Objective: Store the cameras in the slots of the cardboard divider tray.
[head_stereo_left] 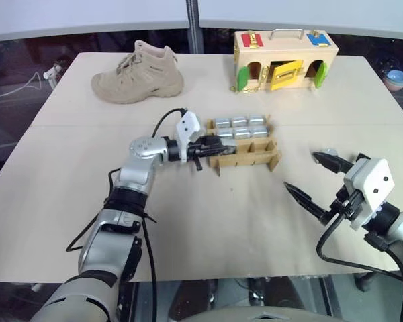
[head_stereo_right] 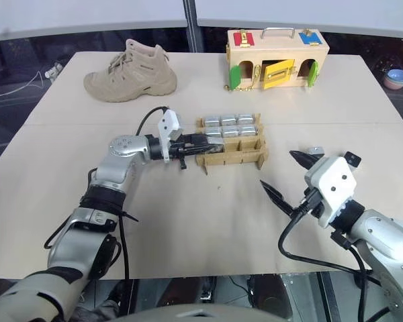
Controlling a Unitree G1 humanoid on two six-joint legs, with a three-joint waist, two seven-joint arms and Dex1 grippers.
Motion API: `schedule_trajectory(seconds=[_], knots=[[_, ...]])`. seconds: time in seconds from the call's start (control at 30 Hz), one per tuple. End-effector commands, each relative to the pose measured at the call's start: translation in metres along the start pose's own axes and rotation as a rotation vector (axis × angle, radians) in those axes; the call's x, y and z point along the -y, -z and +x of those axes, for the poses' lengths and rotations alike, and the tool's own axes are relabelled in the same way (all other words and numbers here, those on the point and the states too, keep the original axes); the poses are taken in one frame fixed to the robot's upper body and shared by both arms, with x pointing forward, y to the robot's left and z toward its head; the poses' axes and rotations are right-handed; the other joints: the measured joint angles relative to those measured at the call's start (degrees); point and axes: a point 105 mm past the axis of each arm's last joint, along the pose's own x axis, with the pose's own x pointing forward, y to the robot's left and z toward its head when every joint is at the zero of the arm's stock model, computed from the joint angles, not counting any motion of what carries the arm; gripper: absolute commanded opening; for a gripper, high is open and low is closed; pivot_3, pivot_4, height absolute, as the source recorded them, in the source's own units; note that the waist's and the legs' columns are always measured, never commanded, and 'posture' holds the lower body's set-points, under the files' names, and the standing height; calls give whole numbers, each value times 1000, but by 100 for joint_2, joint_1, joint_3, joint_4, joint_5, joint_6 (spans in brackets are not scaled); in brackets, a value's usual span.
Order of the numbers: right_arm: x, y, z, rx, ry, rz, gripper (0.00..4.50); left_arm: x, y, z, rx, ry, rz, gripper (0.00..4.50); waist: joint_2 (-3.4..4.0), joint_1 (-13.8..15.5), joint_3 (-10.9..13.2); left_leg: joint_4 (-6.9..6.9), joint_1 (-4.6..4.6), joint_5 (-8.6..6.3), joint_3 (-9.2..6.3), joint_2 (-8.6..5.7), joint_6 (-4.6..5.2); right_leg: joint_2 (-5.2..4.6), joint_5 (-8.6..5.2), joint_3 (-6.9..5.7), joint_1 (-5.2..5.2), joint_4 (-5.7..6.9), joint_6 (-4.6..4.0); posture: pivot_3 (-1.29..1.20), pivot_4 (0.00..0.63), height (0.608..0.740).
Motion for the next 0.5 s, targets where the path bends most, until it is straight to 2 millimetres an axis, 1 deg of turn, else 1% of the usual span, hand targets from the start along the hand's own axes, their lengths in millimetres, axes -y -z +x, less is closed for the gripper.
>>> schedule_trajectory(seconds=[0.03, 0.1, 0.2, 0.4, 0.47, 0.5], knots=[[0, -8, -2, 31, 6, -33, 4500, -12, -11, -4, 90, -78, -56, 685, 0, 0, 0, 0, -1, 0, 0, 0, 0, 0, 0, 0, 0, 0, 0, 0, 150, 740], [0, -8, -2, 30, 7, -33, 4500, -14, -17, -4, 120, -85, -68, 685, -1, -2, 1, 1, -2, 0, 0, 0, 0, 0, 0, 0, -1, 0, 0, 0, 150, 740], [-1, -8, -3, 29, 7, -34, 4500, -15, -18, -5, 127, -88, -73, 685, -1, -8, 1, 2, -3, 2, 0, 1, -3, 2, 0, 0, -3, 1, 0, 0, 150, 740], [-2, -10, -2, 31, 7, -33, 4500, -15, -12, 1, 88, -113, -74, 685, -1, -7, 1, 2, -2, 2, 1, 1, -3, 2, 0, 1, -2, 1, 0, 0, 150, 740], [-2, -10, -1, 31, 8, -33, 4500, -12, -9, 2, 63, -116, -26, 685, -2, -7, 1, 2, -2, 1, 0, 1, -3, 2, 0, 1, -2, 1, 0, 0, 150, 740], [-2, -10, -1, 31, 8, -33, 4500, -10, -4, 2, 39, -110, 3, 685, -1, -5, 1, 2, -1, 2, 0, 1, -3, 2, 0, 1, -2, 2, 0, 0, 150, 740]])
